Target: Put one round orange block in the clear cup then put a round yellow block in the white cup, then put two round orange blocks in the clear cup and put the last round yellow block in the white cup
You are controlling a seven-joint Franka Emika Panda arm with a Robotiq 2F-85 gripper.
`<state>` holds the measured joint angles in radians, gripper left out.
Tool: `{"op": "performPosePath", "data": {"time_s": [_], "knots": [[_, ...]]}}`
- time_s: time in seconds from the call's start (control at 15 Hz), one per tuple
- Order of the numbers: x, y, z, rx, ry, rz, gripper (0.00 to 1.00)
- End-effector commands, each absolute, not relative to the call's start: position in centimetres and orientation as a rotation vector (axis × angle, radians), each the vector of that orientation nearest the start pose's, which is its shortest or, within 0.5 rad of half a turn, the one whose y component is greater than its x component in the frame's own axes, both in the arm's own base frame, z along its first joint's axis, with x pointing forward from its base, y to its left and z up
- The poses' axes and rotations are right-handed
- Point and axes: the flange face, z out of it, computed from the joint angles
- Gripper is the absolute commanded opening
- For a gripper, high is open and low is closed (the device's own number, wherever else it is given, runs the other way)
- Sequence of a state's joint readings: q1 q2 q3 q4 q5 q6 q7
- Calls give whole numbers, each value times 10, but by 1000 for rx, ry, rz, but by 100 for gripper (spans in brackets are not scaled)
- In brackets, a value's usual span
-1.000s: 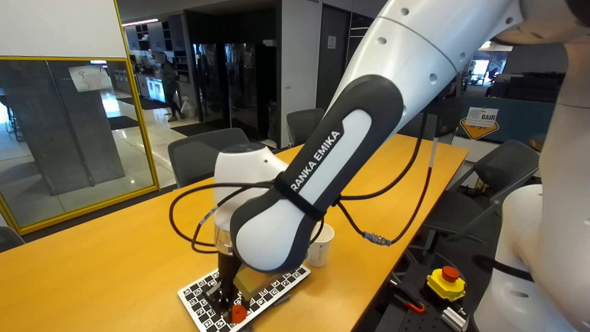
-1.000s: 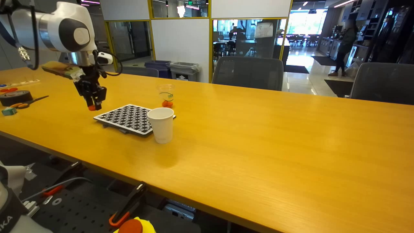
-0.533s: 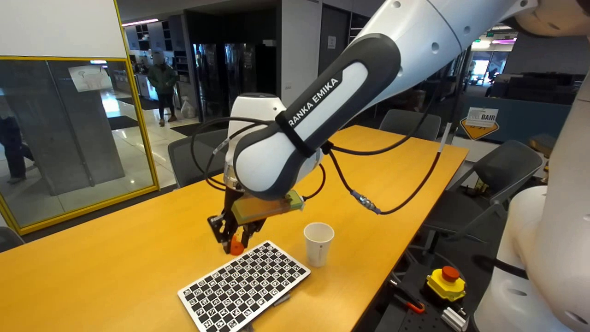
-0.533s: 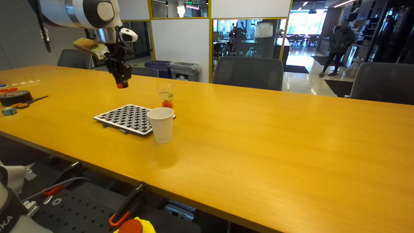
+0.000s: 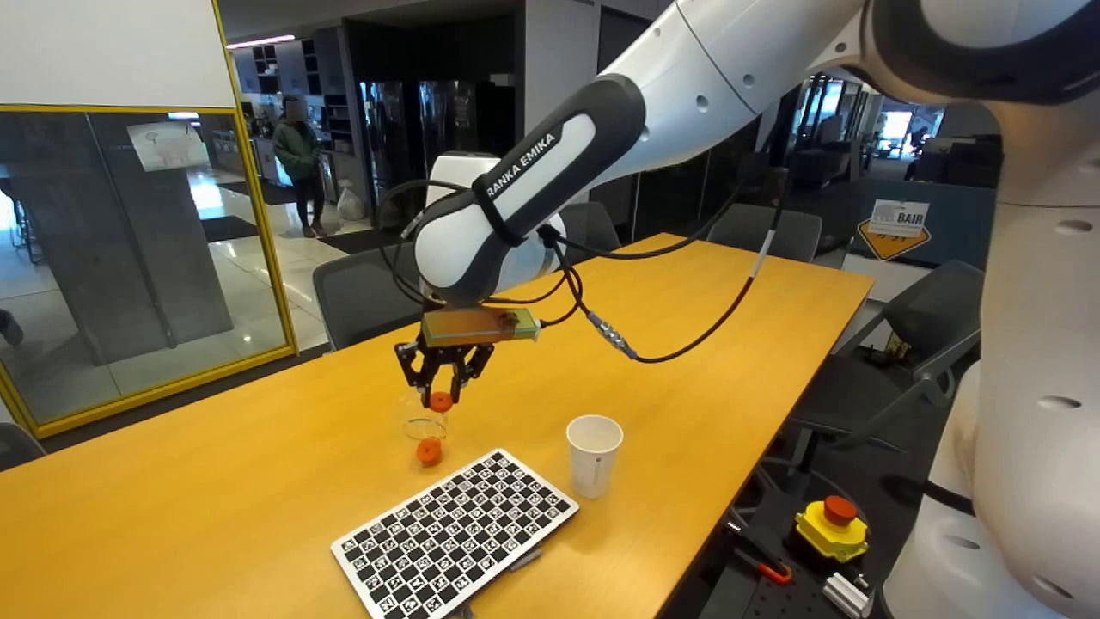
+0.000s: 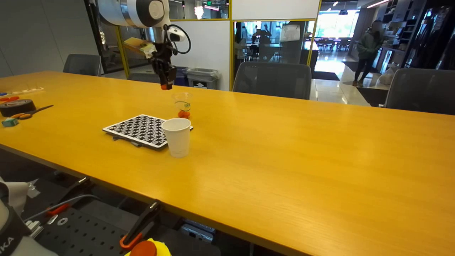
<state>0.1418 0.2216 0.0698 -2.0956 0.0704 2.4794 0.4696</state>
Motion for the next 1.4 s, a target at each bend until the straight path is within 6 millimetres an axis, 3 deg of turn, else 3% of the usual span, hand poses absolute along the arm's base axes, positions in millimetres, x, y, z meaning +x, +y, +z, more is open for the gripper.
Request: {"op": "performPosePath", "data": {"time_s": [0.0,0.53,1.13,1.2,1.33], "knots": [[618,128,331,-2995,485,-179,24],[657,116,313,-3000,526,-102,24],[679,106,307,-3004,550,-59,24],[680,106,307,-3001,554,-54,67],[680,106,306,-2999,556,-44,73]]}}
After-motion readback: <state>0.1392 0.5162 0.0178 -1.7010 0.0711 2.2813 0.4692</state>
